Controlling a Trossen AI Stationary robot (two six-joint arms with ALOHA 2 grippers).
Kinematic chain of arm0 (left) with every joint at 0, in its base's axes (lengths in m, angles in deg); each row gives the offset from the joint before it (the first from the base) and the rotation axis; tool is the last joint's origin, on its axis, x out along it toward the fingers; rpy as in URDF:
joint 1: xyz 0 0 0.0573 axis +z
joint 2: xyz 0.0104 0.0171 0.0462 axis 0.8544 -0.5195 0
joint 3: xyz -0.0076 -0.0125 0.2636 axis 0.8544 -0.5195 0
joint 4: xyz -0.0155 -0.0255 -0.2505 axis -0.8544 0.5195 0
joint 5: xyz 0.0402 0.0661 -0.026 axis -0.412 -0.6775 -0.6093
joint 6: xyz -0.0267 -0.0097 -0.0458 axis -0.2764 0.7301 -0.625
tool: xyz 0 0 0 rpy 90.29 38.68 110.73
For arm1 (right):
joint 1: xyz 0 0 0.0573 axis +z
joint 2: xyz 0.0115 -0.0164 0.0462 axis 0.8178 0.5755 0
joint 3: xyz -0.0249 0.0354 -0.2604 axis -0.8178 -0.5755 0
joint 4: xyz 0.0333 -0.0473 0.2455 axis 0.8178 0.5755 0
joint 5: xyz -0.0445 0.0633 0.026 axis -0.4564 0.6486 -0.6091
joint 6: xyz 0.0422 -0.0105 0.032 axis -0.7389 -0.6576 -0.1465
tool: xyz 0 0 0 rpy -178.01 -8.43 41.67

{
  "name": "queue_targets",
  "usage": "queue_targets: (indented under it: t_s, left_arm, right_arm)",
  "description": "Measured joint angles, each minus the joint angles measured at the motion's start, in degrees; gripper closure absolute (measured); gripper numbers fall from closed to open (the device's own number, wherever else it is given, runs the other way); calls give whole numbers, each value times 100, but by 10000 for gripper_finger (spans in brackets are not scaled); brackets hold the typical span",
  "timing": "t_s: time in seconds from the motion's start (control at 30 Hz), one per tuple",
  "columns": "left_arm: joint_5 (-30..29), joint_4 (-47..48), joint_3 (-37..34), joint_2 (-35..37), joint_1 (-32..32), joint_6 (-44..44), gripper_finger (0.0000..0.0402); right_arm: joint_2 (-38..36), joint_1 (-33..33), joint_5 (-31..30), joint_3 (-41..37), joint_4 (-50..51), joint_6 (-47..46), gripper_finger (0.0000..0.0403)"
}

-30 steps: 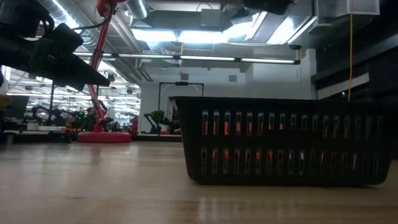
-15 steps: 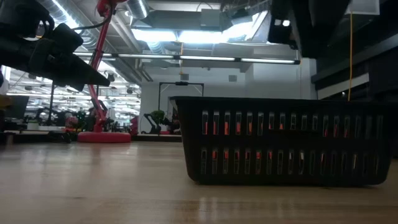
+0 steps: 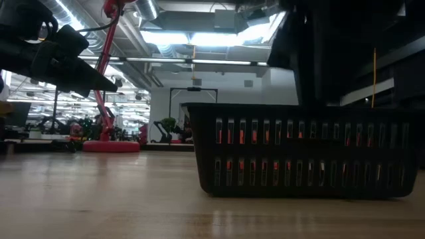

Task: Stack baskets by color
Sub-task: Stack the bottom black bin on the top black bin

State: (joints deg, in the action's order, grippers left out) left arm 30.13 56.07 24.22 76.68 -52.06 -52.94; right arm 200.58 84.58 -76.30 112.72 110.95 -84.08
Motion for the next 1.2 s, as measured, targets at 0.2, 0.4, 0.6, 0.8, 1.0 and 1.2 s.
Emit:
queue_targets:
  t_s: [0.2, 0.4, 0.6, 0.8, 1.0, 1.2]
  left_arm:
    - [0, -2, 0, 0, 0, 0, 401]
    - [0, -2, 0, 1, -1, 0, 401]
    - [0, -2, 0, 0, -1, 0, 401]
    - [0, -2, 0, 1, 0, 0, 401]
    - [0, 0, 0, 1, 0, 2, 401]
    - [1, 2, 0, 1, 0, 2, 401]
  right_arm:
    - [286, -2, 187, -4, -17, 3, 292]
    - [515, -2, 114, -4, -9, -384, 308]
    - [537, -2, 67, 4, -21, -943, 392]
    - [544, 89, 97, 351, 42, -1100, 400]
    - [552, 298, -386, 1302, 1118, -1547, 401]
    - [545, 675, -2063, 2730, 4114, -3128, 402]
